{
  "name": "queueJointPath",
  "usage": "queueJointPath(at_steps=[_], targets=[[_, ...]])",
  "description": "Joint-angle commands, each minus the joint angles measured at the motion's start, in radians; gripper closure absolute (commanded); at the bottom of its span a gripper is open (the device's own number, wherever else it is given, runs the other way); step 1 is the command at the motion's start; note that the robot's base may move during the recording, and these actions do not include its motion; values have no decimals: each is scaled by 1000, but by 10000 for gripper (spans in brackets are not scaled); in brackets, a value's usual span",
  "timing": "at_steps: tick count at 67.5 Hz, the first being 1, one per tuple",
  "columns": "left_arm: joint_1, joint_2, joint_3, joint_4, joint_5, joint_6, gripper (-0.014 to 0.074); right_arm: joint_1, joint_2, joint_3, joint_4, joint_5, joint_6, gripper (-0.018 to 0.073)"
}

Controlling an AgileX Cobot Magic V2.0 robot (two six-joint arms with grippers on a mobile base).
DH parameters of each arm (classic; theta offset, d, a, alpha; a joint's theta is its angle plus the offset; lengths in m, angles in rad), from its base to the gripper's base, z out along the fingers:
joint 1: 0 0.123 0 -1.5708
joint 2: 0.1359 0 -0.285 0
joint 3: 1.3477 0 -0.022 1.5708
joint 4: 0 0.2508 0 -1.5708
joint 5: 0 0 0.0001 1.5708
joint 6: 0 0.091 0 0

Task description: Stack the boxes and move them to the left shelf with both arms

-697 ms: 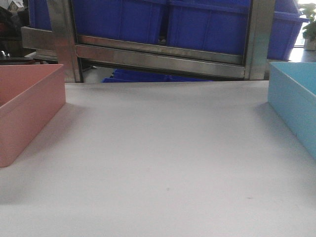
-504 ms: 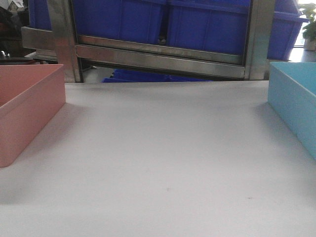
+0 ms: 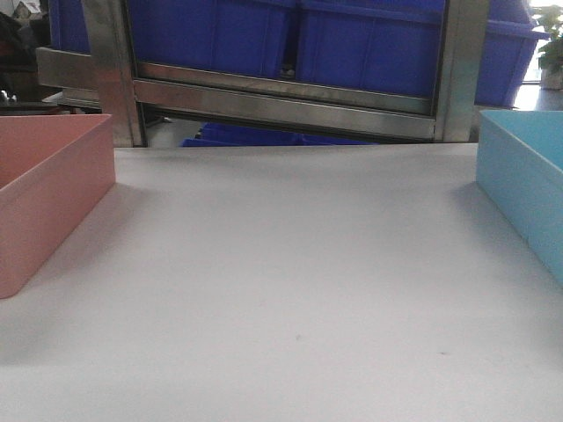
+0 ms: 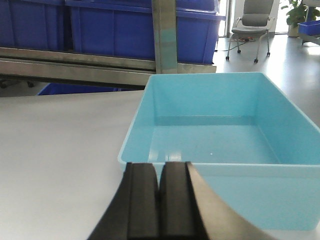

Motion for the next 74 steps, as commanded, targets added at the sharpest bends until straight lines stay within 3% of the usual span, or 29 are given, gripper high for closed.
queueJointPath(at_steps=[1,13,21,29,38,47,54,61,68,74], targets=[[-4,-3,-84,-38,-117,-6,598,-2,-19,-24,-1,-90,-5,510],[-4,175,-425,-38,195,-6,596,-2,-19,-24,-1,-91,-5,510],[-4,356,-645,-38,346,-6,579,-2,-19,-24,-1,-89,-5,510],[-4,565,-859,-38,504,-6,433,-2,-19,-24,-1,-89,-5,510],[-4,756,-1028,-38,604,-6,225,-2,-19,-24,-1,-89,-5,510],[0,958,-1191,-23,794,-6,111,-2,-19,-24,-1,-89,-5,510],[59,1133,-1332,9,950,3,92,-2,-19,-24,-1,-89,-5,510],[165,1298,-1472,0,1086,90,92,-2,-19,-24,-1,-89,-5,510],[266,1457,-1606,-81,1191,178,92,-2,-19,-24,-1,-89,-5,510],[340,1577,-1695,-199,1227,262,92,-2,-19,-24,-1,-89,-5,510]])
